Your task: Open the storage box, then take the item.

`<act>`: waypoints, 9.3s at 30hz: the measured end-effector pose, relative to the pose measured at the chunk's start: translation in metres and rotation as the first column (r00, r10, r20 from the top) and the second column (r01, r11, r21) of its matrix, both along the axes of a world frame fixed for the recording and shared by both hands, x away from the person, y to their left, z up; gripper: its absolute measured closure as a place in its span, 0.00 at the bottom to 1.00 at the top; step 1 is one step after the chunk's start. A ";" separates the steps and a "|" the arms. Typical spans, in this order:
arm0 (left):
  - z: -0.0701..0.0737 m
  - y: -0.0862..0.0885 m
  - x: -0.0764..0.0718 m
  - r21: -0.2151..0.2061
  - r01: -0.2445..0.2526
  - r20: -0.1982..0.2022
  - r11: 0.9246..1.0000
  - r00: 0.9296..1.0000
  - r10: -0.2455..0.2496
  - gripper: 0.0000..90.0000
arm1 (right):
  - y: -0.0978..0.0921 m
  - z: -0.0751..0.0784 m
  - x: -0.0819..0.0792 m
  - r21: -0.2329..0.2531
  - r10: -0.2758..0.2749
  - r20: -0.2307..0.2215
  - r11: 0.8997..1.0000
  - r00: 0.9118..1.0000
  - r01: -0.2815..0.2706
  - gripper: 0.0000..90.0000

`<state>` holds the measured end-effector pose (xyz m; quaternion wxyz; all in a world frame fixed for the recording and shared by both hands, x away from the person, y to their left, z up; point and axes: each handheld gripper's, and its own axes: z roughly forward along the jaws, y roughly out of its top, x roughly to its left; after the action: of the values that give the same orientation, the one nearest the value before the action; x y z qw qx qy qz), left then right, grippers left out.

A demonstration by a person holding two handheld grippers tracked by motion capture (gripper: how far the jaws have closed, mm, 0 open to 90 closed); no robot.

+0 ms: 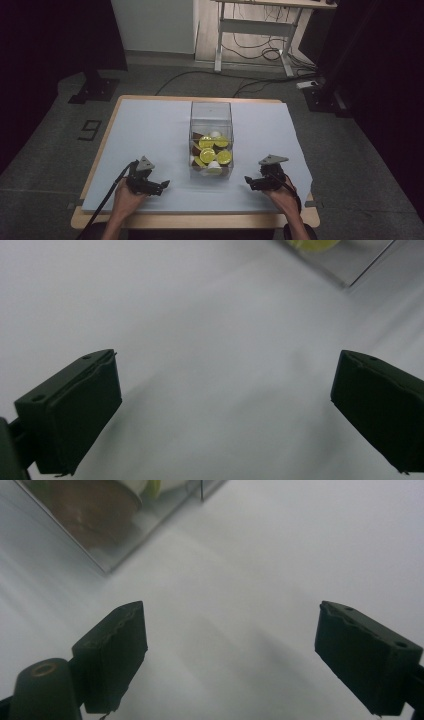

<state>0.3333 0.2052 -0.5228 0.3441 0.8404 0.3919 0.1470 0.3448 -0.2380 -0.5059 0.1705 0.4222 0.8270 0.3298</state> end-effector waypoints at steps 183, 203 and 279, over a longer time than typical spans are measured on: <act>-0.006 -0.003 0.002 0.046 -0.002 -0.024 0.999 1.000 0.003 0.00 | 0.144 0.072 0.051 -0.024 0.265 -0.046 0.964 0.963 -0.266 0.44; -0.006 -0.003 0.002 0.046 -0.002 -0.023 0.999 1.000 0.003 0.00 | 0.133 0.098 0.040 -0.020 0.282 0.003 0.959 0.959 -0.282 0.44; -0.006 -0.003 0.003 0.046 -0.001 -0.024 0.999 1.000 0.002 0.00 | 0.004 0.107 0.041 -0.039 0.046 0.077 0.998 0.996 -0.043 0.44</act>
<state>0.3359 0.2026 -0.5284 0.3200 0.8495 0.3931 0.1461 0.3862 -0.2338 -0.3992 0.2028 0.3873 0.8349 0.3343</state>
